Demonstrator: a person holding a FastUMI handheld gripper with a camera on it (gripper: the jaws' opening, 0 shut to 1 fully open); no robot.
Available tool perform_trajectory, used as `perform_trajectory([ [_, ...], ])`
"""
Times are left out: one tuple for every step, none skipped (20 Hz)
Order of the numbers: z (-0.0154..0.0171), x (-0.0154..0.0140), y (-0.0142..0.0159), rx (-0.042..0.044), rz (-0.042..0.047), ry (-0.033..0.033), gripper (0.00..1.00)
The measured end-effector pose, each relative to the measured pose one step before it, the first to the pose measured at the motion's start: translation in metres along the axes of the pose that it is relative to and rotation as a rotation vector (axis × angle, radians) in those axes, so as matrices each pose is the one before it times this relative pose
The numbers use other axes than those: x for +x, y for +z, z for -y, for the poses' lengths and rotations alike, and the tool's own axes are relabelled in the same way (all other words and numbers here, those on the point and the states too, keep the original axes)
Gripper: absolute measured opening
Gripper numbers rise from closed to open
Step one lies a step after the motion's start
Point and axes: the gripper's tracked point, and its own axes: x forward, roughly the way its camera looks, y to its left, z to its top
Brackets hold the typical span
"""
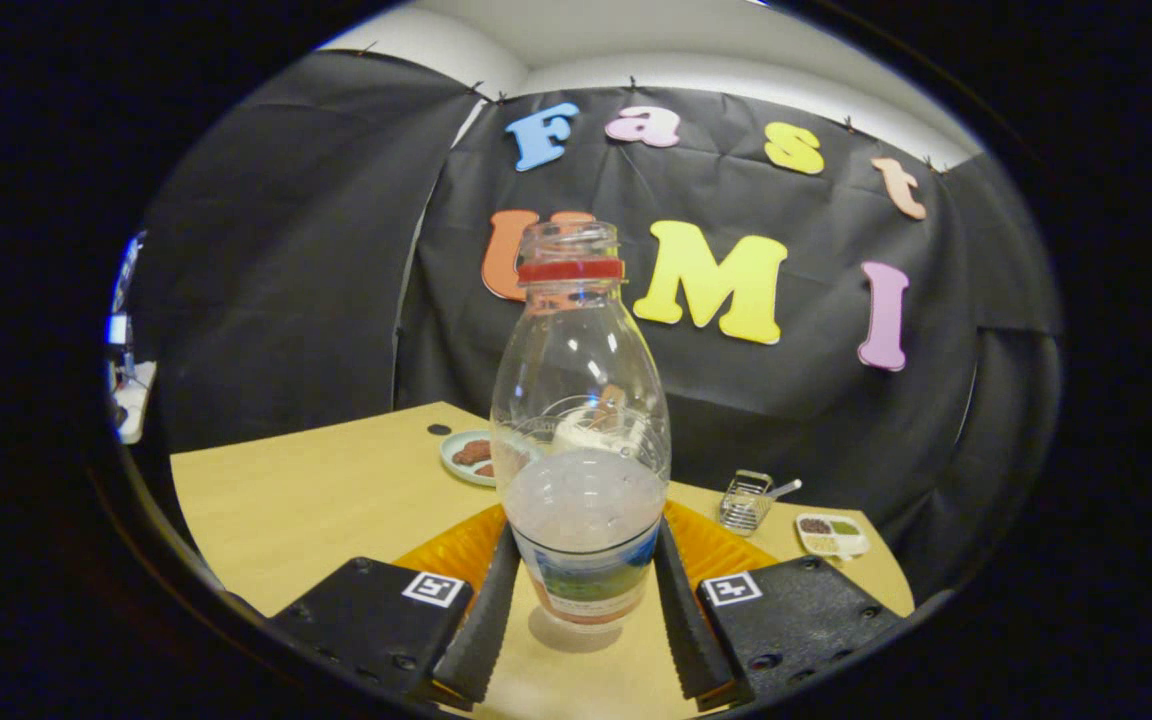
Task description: Take the bottle from table, then pour the juice into the cup, finally place the bottle on the coaster
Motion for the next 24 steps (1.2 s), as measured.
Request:
perform_trajectory([
  [0.00335, 0.00802, -0.00522, 0.01728, -0.00421, -0.01248, 0.72],
  [0.00200, 0.00538, -0.00625, 0.01383, 0.00359, -0.00937, 0.72],
  [0.00143, 0.00705, -0.00563, 0.01999, 0.00102, -0.00548, 0.73],
  [0.00031, 0.00732, -0.00975, 0.01552, -0.00184, -0.00585, 0.73],
  [-0.00049, 0.00559, -0.00920, 0.00840, -0.01270, -0.00141, 0.73],
  [-0.00020, 0.00784, -0.00921, 0.00612, -0.01438, -0.00349, 0.73],
  [0.00239, 0.00576, -0.00864, 0.00801, -0.00899, -0.00476, 0.73],
  [0.00277, 0.00561, -0.00716, 0.01184, -0.00281, -0.00906, 0.73],
  [0.00211, 0.00520, -0.00856, 0.01673, -0.01296, -0.00218, 0.73],
  [0.00101, 0.00392, -0.00911, 0.01662, -0.01309, -0.00284, 0.73],
  [0.00308, 0.00452, -0.00669, 0.00808, -0.01153, -0.00575, 0.74],
  [0.00142, 0.00274, -0.00572, -0.00808, -0.01178, -0.00220, 0.74],
  [0.00063, 0.00189, -0.00213, -0.01395, -0.00138, -0.00134, 0.74],
  [0.00034, 0.00016, -0.00112, -0.00537, 0.00296, -0.00088, 0.75],
  [-0.00067, 0.00067, -0.00010, 0.00358, 0.00432, 0.00390, 0.75],
  [-0.00155, 0.00058, -0.00269, 0.00260, -0.00134, 0.00145, 0.76],
  [-0.00079, 0.00088, -0.00194, -0.00514, -0.00248, 0.00032, 0.77],
  [-0.00033, 0.00107, -0.00052, -0.00243, 0.00232, 0.00101, 0.77],
  [0.00090, 0.00079, 0.00075, 0.00733, 0.00181, -0.00048, 0.77],
  [0.00070, 0.00063, -0.00141, 0.01064, -0.00075, 0.00068, 0.78],
  [0.00226, -0.00133, -0.00401, 0.00824, -0.00664, -0.00505, 0.79],
  [0.00402, -0.00018, -0.00352, 0.00756, -0.00615, -0.00675, 0.79],
  [0.00355, 0.00019, -0.00195, 0.01027, -0.00474, -0.00290, 0.79],
  [0.00136, -0.00018, 0.00136, 0.01277, 0.00587, -0.00037, 0.79],
])
